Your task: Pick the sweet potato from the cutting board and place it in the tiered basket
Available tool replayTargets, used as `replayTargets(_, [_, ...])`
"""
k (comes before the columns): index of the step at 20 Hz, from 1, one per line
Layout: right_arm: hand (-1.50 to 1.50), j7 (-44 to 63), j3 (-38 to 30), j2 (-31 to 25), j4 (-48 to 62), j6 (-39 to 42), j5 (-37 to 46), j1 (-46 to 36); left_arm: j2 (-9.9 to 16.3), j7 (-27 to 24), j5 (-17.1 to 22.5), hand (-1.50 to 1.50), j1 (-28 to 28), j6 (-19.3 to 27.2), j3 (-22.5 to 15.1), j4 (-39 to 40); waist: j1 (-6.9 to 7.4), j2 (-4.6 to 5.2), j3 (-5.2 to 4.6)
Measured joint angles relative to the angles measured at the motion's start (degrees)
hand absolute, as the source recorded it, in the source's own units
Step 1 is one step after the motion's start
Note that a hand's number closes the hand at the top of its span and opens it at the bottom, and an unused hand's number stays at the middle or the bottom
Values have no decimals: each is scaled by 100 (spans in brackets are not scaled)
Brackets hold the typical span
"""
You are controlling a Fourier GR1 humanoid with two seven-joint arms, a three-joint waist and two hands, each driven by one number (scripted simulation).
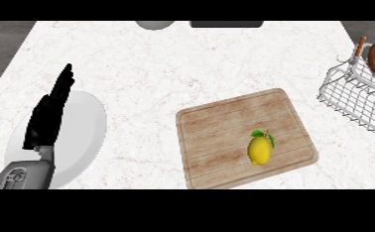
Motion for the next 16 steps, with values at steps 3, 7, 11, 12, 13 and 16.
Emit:
replayTargets(3, [-150, 374, -284, -141, -509, 278, -207, 168, 14, 14, 2, 0, 38, -51, 31, -26, -24, -7, -3])
replayTargets(7, [-150, 916, -864, -106, -1497, 786, -728, 669, 1, -12, -1, 0, 92, -29, 94, 3, -112, -30, -4])
replayTargets(11, [-150, 1026, -1675, 31, -2395, 1317, -1465, 1474, 35, 23, 14, 0, 113, -71, 151, -41, -159, -37, -1])
replayTargets(12, [-150, 996, -1873, 111, -2629, 1438, -1678, 1681, 34, 83, 2, 0, 80, -73, 148, -48, -168, -37, 0])
replayTargets(13, [-150, 934, -2109, 163, -2833, 1551, -1880, 1901, 23, 32, -1, 0, 94, -67, 158, -24, -175, -36, 0])
replayTargets(16, [-150, 637, -2875, 332, -3251, 1853, -2580, 2458, 9, 145, 26, 0, 181, -82, 176, -206, -177, -41, 2])
